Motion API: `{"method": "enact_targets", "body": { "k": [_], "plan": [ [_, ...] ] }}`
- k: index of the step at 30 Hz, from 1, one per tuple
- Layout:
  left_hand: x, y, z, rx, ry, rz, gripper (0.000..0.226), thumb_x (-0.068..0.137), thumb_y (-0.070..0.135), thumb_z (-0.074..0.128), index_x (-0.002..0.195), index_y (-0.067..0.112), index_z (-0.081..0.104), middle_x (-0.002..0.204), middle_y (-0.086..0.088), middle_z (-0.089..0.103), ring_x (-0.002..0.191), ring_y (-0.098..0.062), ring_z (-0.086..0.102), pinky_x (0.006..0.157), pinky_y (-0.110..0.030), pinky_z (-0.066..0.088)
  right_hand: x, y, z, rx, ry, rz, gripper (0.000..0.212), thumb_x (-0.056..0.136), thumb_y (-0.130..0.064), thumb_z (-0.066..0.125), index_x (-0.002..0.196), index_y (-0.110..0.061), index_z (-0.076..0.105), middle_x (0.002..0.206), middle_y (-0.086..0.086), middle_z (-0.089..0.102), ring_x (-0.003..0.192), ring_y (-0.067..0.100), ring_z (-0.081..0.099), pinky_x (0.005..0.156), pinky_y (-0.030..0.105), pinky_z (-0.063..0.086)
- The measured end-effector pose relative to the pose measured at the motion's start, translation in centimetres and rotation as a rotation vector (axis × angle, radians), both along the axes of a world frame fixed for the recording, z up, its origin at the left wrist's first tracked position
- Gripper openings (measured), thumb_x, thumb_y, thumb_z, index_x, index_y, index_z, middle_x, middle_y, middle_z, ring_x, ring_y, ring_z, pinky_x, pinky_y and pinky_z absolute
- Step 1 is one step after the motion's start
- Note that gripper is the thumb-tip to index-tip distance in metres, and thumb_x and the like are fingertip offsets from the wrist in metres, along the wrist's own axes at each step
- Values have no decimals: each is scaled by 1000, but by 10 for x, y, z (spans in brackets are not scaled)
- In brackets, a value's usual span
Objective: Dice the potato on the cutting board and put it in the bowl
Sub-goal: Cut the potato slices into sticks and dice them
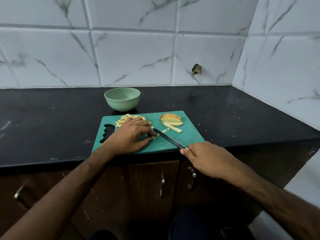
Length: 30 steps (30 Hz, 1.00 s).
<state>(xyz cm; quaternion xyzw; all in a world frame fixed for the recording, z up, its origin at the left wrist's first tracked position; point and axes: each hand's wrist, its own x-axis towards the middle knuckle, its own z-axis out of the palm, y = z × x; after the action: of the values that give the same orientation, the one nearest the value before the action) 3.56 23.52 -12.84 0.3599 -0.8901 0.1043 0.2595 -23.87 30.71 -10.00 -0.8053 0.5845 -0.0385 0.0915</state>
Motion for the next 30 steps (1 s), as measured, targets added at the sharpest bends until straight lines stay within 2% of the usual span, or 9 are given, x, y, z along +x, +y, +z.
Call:
{"method": "enact_targets", "body": {
  "k": [5,13,17,22,30],
  "plan": [
    [-1,1,0,7,-2,3,21,95,38,62,108,27,75,102,12,65,97,4,39,80,-29,33,5,-6,10,-18,43,17,48,107,-55,29,79,-24,51,78,-3,56,68,10,54,59,30,38],
    [1,3,2,30,7,-4,20,93,37,63,103,26,75,99,13,65,96,-3,51,83,-36,46,4,2,5,-2,45,21,48,106,-58,30,81,-23,52,77,-4,56,68,10,54,59,30,37],
    [0,5,3,27,25,-14,18,93,37,64,102,27,76,97,13,66,93,-1,50,81,-36,47,9,-3,4,-16,54,22,47,107,-56,30,80,-24,51,78,-4,56,68,9,53,58,30,37],
    [1,6,3,40,24,22,29,94,51,55,103,32,74,98,18,64,95,-2,53,84,-40,46,6,-1,13,-22,44,25,48,107,-57,29,78,-24,49,78,-3,56,68,10,53,58,30,37],
    [1,6,3,22,40,6,21,93,46,62,95,29,75,93,17,64,91,-6,56,79,-42,47,9,5,2,-27,32,27,50,107,-56,30,79,-22,53,76,-3,58,68,13,57,59,32,42]
  ]
}}
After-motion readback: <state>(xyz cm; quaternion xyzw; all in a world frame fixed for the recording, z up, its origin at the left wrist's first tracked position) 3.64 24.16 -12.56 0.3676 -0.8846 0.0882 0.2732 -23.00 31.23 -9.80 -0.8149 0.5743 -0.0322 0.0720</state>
